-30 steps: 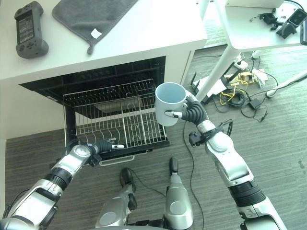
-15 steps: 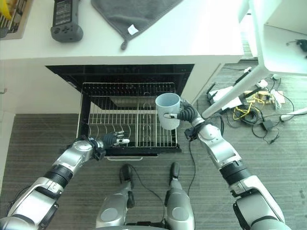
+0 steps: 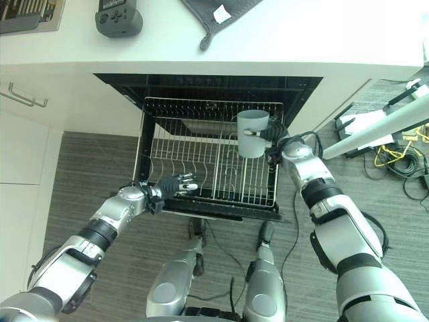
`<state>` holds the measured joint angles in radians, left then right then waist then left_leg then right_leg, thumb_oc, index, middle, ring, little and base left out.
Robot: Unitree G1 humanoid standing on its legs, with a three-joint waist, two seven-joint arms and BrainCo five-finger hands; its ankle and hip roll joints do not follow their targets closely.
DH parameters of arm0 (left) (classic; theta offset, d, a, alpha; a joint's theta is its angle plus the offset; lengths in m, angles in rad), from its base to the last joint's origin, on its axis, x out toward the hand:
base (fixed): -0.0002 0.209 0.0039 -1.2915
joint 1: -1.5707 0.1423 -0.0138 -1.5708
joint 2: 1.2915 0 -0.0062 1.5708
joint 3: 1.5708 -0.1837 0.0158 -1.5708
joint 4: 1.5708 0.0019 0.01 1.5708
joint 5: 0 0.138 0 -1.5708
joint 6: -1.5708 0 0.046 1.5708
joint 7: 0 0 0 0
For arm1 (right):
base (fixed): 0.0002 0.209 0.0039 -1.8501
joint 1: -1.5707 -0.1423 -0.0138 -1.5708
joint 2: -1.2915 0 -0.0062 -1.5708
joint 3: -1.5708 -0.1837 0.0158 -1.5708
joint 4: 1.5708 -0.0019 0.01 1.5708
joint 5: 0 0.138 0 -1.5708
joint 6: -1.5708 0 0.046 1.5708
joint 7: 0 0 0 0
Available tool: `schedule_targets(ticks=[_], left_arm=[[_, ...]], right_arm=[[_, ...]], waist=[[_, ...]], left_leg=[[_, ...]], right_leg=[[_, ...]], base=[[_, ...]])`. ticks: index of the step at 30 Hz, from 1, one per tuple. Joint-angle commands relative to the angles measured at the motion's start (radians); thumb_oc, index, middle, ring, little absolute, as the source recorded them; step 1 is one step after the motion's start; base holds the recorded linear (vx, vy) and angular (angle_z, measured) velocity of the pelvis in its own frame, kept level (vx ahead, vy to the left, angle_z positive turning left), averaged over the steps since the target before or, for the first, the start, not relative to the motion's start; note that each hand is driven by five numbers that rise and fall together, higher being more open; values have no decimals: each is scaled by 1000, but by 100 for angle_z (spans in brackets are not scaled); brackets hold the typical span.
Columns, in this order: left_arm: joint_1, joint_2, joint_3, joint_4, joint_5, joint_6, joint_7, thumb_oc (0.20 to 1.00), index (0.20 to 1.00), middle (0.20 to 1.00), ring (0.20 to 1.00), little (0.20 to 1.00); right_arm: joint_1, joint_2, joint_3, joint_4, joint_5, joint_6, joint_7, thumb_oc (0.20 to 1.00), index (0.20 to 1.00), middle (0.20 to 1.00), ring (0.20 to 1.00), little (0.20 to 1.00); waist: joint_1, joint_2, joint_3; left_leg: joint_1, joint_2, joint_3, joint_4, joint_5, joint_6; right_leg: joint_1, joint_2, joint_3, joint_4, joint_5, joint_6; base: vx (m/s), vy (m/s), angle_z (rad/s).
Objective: Place the dishes in the dishwasher.
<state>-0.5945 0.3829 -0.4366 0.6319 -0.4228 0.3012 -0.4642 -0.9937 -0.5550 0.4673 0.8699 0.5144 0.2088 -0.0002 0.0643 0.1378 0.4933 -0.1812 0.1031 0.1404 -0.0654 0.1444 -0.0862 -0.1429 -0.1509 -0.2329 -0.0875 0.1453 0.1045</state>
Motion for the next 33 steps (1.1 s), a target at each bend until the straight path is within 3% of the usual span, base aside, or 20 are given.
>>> schedule_targets(ticks=[1,9,12,13,14,22,28,33], left_arm=[[240,7,-213,144,-31,85,-8,1000,1000,1000,1000,1000],[245,7,-241,78,-84,77,33,1000,1000,1000,1000,1000],[236,12,-252,66,-102,79,45,1000,1000,1000,1000,1000],[232,13,-248,74,-96,73,39,1000,1000,1000,1000,1000],[230,13,-247,77,-92,68,35,1000,1000,1000,1000,1000],[229,28,-249,65,-101,60,50,1000,1000,1000,1000,1000],[245,51,-243,6,-122,47,99,1000,1000,1000,1000,1000],[268,98,-205,-178,-175,22,185,1000,1000,1000,1000,1000]], right_arm=[[-77,-4,-28,61,32,-22,-11,200,200,200,200,200],[-68,-13,-72,205,20,-52,-57,200,200,200,200,200],[-81,-11,-64,207,-2,-32,-56,200,200,200,200,200],[-87,-15,-58,217,2,-7,-32,385,385,385,385,385],[-93,-19,-50,226,-7,13,-13,1000,1000,1000,1000,1000],[-105,-25,-27,133,-1,36,-68,1000,1000,1000,1000,1000],[-68,-49,-27,-89,0,87,-181,1000,1000,1000,1000,1000],[35,-101,-91,-296,-41,95,-252,1000,1000,1000,1000,1000]], waist=[[31,-51,27],[19,-17,27],[16,-16,27],[16,-17,27],[16,-17,27],[3,-26,27],[-23,-37,27],[-47,-39,27]], left_leg=[[-116,-75,-57,79,-67,18],[-136,-83,-60,74,-66,27],[-131,-83,-59,68,-65,30],[-129,-83,-58,65,-65,30],[-125,-82,-58,61,-62,30],[-99,-77,-55,39,-63,33],[-87,-75,-43,35,-68,34],[-65,-74,-31,23,-72,40]], right_leg=[[-80,8,30,104,-111,7],[-147,8,42,146,-109,6],[-155,10,44,152,-106,8],[-157,11,45,153,-104,10],[-158,11,46,152,-101,11],[-159,17,53,156,-95,17],[-159,23,70,159,-97,17],[-143,29,82,153,-100,13]], base=[[6,86,0],[0,46,-1],[-11,-2,0],[-34,-7,0],[-34,-20,0],[0,0,0],[-2,29,-3],[6,27,-4]])
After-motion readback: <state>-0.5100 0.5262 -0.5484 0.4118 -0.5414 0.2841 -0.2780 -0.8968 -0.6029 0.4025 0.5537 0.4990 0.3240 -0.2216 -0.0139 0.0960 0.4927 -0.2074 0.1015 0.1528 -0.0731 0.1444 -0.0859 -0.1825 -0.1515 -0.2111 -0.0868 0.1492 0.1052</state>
